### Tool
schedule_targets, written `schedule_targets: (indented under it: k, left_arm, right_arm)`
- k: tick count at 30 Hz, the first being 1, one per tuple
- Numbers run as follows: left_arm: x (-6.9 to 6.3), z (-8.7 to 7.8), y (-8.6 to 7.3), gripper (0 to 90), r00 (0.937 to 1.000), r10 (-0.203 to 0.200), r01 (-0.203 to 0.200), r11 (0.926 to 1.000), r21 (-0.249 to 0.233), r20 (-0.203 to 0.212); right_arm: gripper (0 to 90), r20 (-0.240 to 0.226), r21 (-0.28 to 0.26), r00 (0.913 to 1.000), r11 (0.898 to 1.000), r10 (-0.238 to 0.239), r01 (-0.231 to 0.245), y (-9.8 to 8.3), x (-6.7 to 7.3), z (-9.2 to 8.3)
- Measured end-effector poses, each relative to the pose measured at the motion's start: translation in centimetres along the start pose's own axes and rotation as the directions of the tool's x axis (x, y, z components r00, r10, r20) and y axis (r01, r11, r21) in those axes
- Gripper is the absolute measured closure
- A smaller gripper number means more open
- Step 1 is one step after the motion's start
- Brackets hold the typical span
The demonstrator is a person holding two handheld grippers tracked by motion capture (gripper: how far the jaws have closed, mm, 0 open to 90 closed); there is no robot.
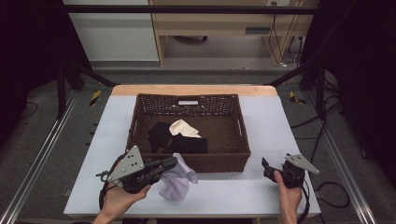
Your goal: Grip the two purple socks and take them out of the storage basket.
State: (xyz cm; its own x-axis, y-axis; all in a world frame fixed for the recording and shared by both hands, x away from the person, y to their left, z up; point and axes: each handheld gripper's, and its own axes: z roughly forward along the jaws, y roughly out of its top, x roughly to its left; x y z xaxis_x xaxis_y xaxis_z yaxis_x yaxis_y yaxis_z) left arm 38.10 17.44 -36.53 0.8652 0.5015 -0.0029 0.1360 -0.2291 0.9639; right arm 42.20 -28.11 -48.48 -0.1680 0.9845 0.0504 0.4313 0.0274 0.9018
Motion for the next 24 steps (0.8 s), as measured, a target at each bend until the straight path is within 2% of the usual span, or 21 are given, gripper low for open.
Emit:
schedule_targets:
  k: [4, 8, 15, 16, 17, 21, 24]
  left_arm:
    - [-0.1, 0.8, -1.6, 87.9, 1.0000, -0.008, 0.008, 0.9986, 0.052, -0.001]
    - [0.0, 2.2, -3.5, 87.9, 0.9997, -0.026, 0.026, 0.9932, 0.113, 0.000]
    - [-0.3, 4.3, -6.3, 87.6, 0.9997, -0.025, 0.024, 0.9764, 0.215, 0.002]
    - [-0.3, 4.3, -6.3, 87.4, 0.9997, -0.025, 0.024, 0.9764, 0.215, 0.002]
    - [-0.5, 4.8, -6.9, 87.2, 0.9998, -0.021, 0.020, 0.9703, 0.241, 0.004]
    - [-0.6, 5.5, -7.8, 83.2, 0.9994, -0.030, 0.025, 0.9604, 0.278, 0.014]
    - [-0.6, 5.3, -7.8, 76.1, 0.9994, -0.034, 0.030, 0.9615, 0.273, 0.009]
  right_arm:
    - [5.4, 0.006, 0.001, 1.0000, 1.000, -0.003, 0.003, 0.0, 0.0, -0.1]
    - [5.4, 0.003, -0.005, 1.0000, 1.000, -0.004, 0.004, 0.0, 0.1, -0.1]
    - [5.4, 0.002, -0.009, 1.0000, 1.000, -0.006, 0.006, 0.0, 0.1, -0.1]
    - [5.4, 0.002, -0.009, 1.0000, 1.000, -0.006, 0.006, 0.0, 0.1, -0.1]
    - [5.4, 0.002, -0.010, 1.0000, 1.000, -0.003, 0.003, 0.0, 0.0, -0.1]
    - [5.4, 0.006, -0.008, 0.9999, 1.000, -0.008, 0.008, 0.0, 0.1, -0.1]
    - [5.4, 0.002, -0.010, 1.0000, 1.000, -0.007, 0.007, 0.0, 0.1, -0.1]
